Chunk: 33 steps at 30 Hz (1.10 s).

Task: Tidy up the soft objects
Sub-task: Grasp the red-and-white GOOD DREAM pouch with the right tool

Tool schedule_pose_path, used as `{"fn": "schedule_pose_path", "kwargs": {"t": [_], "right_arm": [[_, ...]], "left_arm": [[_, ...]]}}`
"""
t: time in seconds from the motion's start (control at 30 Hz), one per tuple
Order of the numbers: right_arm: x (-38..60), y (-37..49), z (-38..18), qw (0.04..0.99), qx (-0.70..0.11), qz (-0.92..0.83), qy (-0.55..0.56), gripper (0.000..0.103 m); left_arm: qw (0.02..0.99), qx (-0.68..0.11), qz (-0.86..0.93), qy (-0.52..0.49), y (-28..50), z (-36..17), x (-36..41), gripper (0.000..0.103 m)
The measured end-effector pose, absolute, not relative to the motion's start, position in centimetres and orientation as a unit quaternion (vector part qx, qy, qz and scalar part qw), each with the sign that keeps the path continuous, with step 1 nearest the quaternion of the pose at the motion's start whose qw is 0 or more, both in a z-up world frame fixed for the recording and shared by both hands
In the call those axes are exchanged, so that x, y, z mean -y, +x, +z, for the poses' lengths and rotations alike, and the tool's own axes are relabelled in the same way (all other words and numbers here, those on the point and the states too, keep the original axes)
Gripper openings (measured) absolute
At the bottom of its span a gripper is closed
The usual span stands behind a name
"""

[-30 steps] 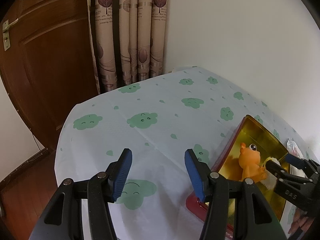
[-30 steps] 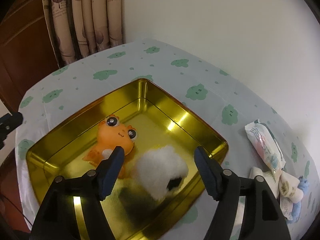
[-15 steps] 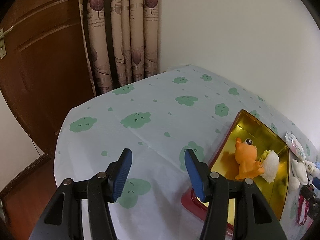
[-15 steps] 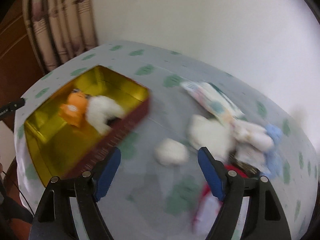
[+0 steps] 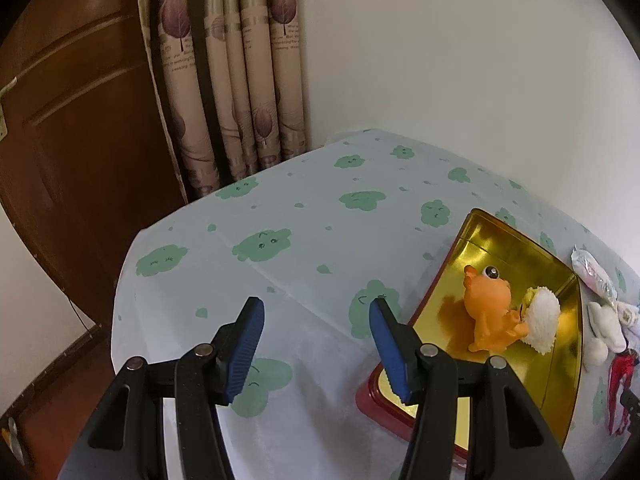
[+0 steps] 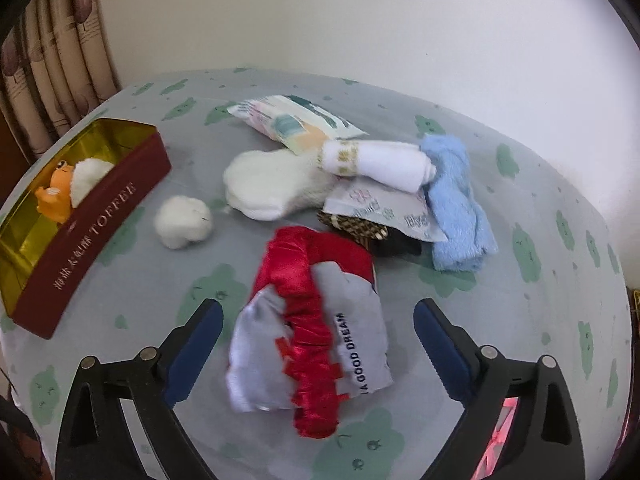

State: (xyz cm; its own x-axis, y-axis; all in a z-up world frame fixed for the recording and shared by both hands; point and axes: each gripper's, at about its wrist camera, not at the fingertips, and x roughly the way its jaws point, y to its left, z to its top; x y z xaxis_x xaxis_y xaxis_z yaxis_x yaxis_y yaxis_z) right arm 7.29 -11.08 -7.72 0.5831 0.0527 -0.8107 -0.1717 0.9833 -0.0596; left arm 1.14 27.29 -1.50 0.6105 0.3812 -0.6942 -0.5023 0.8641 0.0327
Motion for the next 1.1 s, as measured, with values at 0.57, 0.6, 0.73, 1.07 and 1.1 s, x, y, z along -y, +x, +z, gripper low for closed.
{"fn": "schedule_pose_path", "kwargs": {"t": [0.57, 0.6, 0.73, 1.07, 1.1], "right_arm": [[11.4, 8.4, -10.6, 0.89, -0.445, 0.085, -0.058, 0.089], [11.4, 8.4, -10.5, 0.89, -0.443, 0.086, -0.059, 0.085], [11.1, 8.3, -10.4, 0.893, -0.436, 0.096, -0.061, 0.074], [12.3, 7.5, -10.1, 0.896, -0.428, 0.108, -0.054, 0.04], [12.6, 7.4, -10.1, 0.896, -0.427, 0.107, -0.053, 0.038]], "left_arm": [[0.931, -0.321, 0.163, -0.066, 0.4, 0.8, -22.4, 0.056], [0.933, -0.322, 0.151, -0.059, 0.4, 1.1, -21.5, 0.056], [0.938, -0.33, 0.101, -0.039, 1.1, 1.8, -17.7, 0.056], [0.931, -0.364, -0.028, -0.002, 3.8, 1.0, -7.7, 0.056], [0.929, -0.369, -0.036, 0.003, 4.0, 0.6, -6.8, 0.056]]}}
